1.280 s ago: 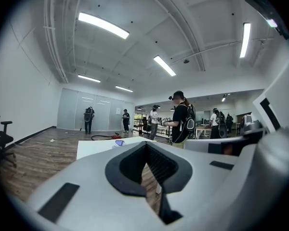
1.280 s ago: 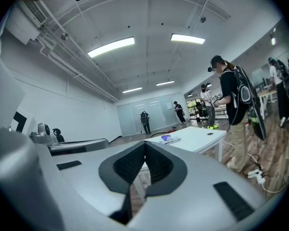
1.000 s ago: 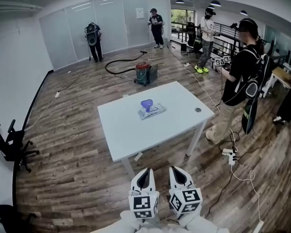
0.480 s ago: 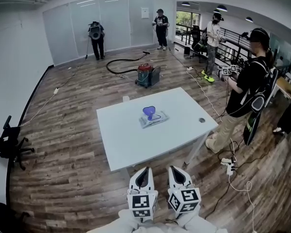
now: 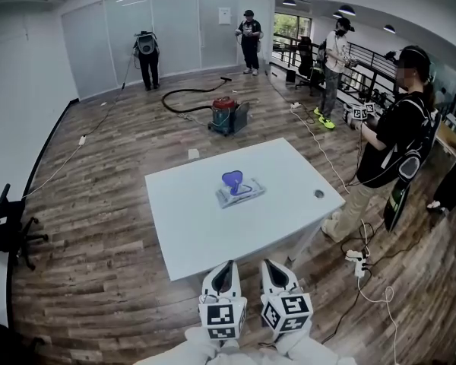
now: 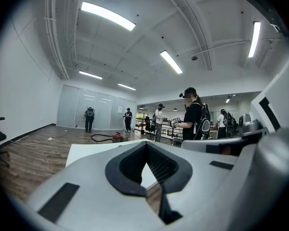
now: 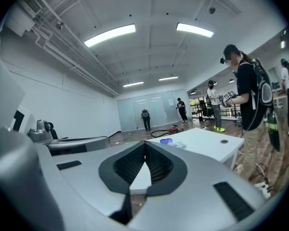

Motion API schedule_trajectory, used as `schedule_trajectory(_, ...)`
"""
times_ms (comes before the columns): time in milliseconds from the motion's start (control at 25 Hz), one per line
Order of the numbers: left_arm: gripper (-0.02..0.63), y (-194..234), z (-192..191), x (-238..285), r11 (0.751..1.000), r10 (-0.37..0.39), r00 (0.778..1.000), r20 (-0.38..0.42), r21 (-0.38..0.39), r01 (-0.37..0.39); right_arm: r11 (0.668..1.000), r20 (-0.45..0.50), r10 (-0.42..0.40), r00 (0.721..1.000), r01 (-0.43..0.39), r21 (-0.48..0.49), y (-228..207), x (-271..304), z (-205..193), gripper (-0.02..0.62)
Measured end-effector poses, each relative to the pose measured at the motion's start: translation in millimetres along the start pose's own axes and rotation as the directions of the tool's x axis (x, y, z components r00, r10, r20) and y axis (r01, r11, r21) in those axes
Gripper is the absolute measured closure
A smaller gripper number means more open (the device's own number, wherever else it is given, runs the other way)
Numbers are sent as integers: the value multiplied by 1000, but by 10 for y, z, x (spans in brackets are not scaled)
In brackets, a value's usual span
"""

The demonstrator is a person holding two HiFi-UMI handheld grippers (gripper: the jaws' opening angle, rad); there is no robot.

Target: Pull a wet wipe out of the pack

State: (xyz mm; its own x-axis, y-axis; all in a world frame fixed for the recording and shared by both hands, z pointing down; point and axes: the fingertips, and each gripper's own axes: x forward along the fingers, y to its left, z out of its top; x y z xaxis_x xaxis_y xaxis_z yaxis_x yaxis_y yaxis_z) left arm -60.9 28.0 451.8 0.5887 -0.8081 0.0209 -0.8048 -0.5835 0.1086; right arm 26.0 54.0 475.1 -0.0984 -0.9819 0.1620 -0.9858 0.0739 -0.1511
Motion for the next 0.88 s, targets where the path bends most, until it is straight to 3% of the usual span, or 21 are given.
schedule_trajectory(880, 606, 154, -140, 488, 1000, 13, 999, -38, 20, -13, 1000, -25, 7, 1000, -7, 10, -264, 514, -28, 586)
